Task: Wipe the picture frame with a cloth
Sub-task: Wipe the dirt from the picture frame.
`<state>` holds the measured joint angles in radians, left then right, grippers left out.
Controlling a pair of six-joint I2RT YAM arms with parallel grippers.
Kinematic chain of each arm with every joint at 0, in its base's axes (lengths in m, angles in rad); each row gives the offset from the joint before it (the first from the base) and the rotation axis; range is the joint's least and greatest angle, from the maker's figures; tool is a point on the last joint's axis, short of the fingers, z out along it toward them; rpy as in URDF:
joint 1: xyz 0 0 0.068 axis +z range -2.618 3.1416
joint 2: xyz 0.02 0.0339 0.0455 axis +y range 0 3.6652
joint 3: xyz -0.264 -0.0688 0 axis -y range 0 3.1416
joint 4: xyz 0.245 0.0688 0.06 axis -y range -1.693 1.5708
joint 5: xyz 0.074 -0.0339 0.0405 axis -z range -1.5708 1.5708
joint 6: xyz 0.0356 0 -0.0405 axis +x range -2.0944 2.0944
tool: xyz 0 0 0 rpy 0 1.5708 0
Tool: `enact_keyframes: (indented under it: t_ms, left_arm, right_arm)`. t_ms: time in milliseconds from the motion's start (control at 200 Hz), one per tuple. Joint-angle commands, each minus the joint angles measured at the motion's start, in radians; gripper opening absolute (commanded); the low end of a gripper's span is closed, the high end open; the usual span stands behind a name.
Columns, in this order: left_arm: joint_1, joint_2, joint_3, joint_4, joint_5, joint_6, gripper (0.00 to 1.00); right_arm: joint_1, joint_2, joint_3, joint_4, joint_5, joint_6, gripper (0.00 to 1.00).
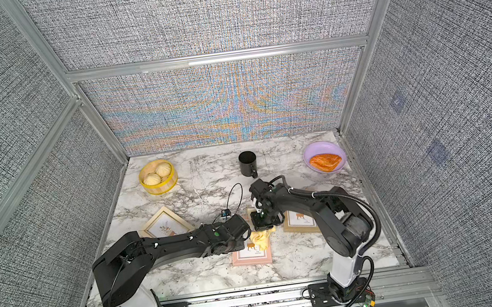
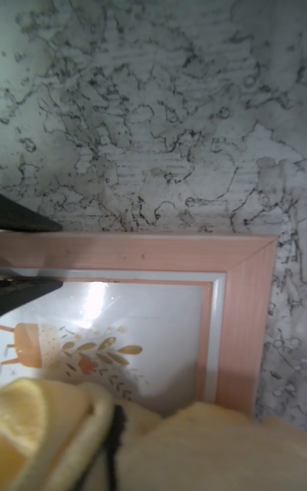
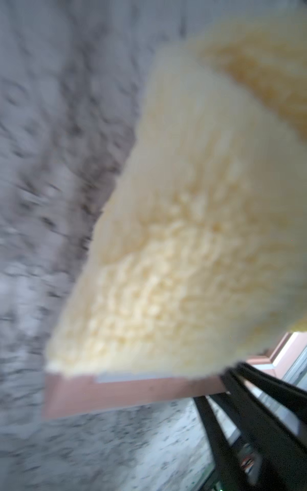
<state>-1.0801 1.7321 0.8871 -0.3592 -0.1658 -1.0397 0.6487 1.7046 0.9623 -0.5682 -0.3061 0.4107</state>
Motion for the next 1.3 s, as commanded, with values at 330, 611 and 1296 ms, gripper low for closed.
enact_keyframes:
  t_ms: [330, 611, 1296]
  left_arm:
    - [-0.012, 0.170, -0.054, -0.334, 0.350, -0.020, 0.00]
    - [-0.012, 0.159, -0.065, -0.347, 0.343, -0.024, 0.00]
    - [-0.011, 0.174, -0.039, -0.369, 0.338, -0.018, 0.00]
  right_arm:
    - [0.043, -0.138, -0.091, -0.215, 0.093, 0.111, 0.00]
    - [-0.109, 0.013, 0.286, -0.287, 0.085, -0.041, 0.00]
    - [0.123, -0.191, -0.196, -0.225, -0.026, 0.170, 0.00]
